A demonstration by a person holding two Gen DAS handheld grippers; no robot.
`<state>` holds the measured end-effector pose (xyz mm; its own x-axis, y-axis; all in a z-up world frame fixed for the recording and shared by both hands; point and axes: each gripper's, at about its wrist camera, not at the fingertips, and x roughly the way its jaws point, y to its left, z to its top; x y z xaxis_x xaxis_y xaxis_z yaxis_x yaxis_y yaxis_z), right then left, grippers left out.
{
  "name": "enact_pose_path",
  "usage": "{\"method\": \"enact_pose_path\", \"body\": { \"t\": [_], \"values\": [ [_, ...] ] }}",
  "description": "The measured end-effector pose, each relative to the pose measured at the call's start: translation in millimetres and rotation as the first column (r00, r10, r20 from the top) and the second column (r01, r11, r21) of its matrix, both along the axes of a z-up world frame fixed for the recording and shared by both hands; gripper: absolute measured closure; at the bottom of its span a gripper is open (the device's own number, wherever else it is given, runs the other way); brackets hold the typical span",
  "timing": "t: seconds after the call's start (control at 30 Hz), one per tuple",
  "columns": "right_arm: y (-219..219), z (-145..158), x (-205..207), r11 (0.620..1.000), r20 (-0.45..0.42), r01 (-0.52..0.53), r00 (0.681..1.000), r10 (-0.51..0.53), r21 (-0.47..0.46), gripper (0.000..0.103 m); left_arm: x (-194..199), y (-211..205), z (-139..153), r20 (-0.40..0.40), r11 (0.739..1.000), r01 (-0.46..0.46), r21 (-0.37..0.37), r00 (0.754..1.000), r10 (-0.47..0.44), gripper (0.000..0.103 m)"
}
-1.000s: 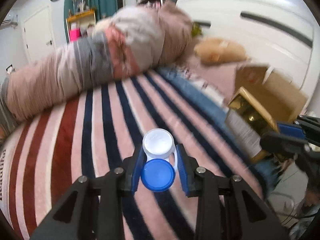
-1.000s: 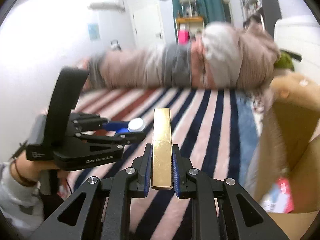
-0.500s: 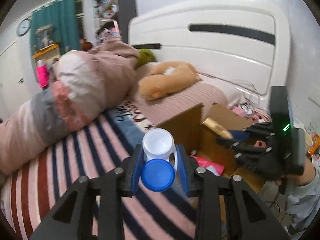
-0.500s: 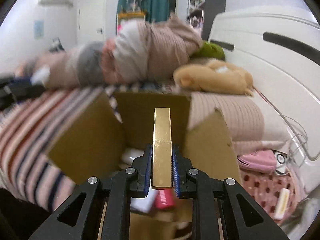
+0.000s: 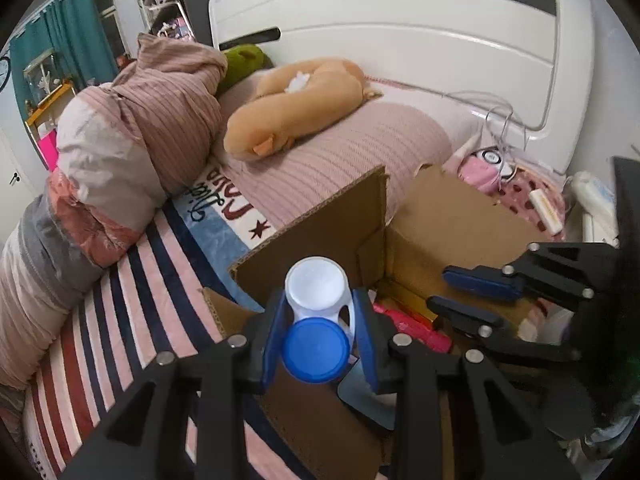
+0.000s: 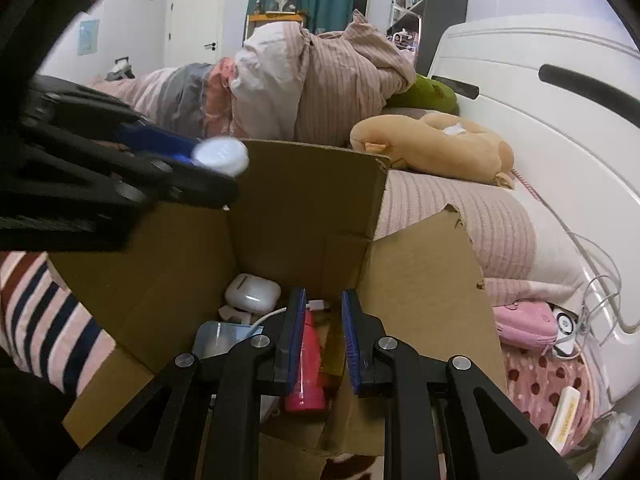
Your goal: Organize rigid objects
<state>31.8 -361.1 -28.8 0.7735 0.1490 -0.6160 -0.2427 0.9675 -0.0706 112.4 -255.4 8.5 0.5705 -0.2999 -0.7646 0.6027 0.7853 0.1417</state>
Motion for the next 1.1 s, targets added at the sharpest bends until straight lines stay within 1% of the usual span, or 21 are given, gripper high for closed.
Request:
{"method": "enact_pose_path", "body": {
  "t": [0.07,0.2,0.33,0.4,0.47,0.5,0.53,0.6,0.63,0.67,0.7,0.73,0.8,0.83,0.87,0.9,0.93,1.0,1.03,1.07,1.1],
  "values": [
    [-2,2,1,1.0,-0.001,-0.011,1.0,0.011,0.02,0.089,5,-3,-4,-0.014,1.0,0.002,0.009,1.0,-0.002,0.073],
    [-3,2,2,1.0,-0.003,-0.015,1.0,0.015,0.024,0.089,12,-8,-12,-0.047,1.0,0.001,0.015,0.999,0.0,0.073],
    [-2,3,1,0.999,-0.005,-0.017,1.0,0.017,0.027,0.088,11,-5,-14,-0.041,1.0,-0.007,0.025,0.999,0.008,0.062],
    [-2,3,1,1.0,-0.005,-0.015,1.0,0.015,0.027,0.087,9,0,-11,-0.038,1.0,-0.011,0.011,0.999,0.011,0.059],
    [-2,3,0,0.999,-0.006,-0.015,1.0,0.015,0.029,0.086,6,7,-8,-0.03,1.0,-0.018,-0.009,0.999,0.018,0.053],
    [-2,4,0,0.999,-0.006,-0.016,1.0,0.017,0.03,0.082,4,10,-6,-0.025,1.0,-0.023,-0.017,0.999,0.023,0.051],
    [-1,4,-1,0.999,-0.004,-0.021,1.0,0.021,0.033,0.08,1,15,-2,-0.016,0.999,-0.033,-0.031,0.999,0.033,0.046],
    [1,8,-3,0.998,0.007,-0.043,0.999,0.043,0.046,0.072,-6,25,4,0.0,0.997,-0.043,-0.064,0.999,0.043,0.04],
    [2,10,-5,0.997,0.013,-0.058,0.998,0.058,0.058,0.069,-11,32,9,0.018,0.995,-0.057,-0.082,0.998,0.059,0.032],
    [2,14,-6,0.994,0.021,-0.075,0.997,0.074,0.078,0.063,-15,38,13,0.037,0.993,-0.075,-0.09,0.996,0.079,0.024],
    [2,17,-7,0.992,0.029,-0.088,0.996,0.085,0.095,0.058,-22,46,18,0.066,0.989,-0.102,-0.105,0.992,0.109,0.022],
    [1,22,-9,0.987,0.046,-0.107,0.994,0.102,0.12,0.054,-26,52,22,0.082,0.986,-0.116,-0.121,0.989,0.127,0.021],
    [0,30,-12,0.978,0.077,-0.138,0.989,0.128,0.157,0.039,-38,67,30,0.108,0.975,-0.147,-0.169,0.98,0.167,0.017],
    [-1,37,-15,0.971,0.106,-0.159,0.984,0.142,0.178,0.036,-44,76,35,0.122,0.966,-0.167,-0.197,0.974,0.194,0.013],
    [-1,42,-17,0.966,0.129,-0.173,0.98,0.15,0.19,0.03,-50,83,38,0.134,0.958,-0.186,-0.219,0.967,0.219,0.009],
    [-1,46,-19,0.964,0.145,-0.181,0.977,0.154,0.196,0.021,-56,90,41,0.148,0.95,-0.205,-0.237,0.959,0.244,0.008],
    [-1,52,-22,0.959,0.179,-0.195,0.971,0.159,0.205,0.017,-62,97,44,0.164,0.941,-0.225,-0.254,0.948,0.271,0.008],
    [1,59,-26,0.953,0.219,-0.216,0.961,0.169,0.212,0.006,-73,108,46,0.192,0.923,-0.263,-0.279,0.927,0.322,0.008],
    [2,63,-28,0.949,0.24,-0.231,0.954,0.177,0.217,0.004,-79,115,46,0.198,0.912,-0.289,-0.292,0.914,0.354,0.007],
    [3,65,-32,0.944,0.259,-0.246,0.948,0.187,0.221,0.002,-84,120,46,0.206,0.901,-0.312,-0.303,0.901,0.381,0.004],
    [4,67,-34,0.94,0.272,-0.259,0.942,0.196,0.223,0.001,-90,127,45,0.222,0.883,-0.343,-0.32,0.879,0.422,0.001]
  ]
}}
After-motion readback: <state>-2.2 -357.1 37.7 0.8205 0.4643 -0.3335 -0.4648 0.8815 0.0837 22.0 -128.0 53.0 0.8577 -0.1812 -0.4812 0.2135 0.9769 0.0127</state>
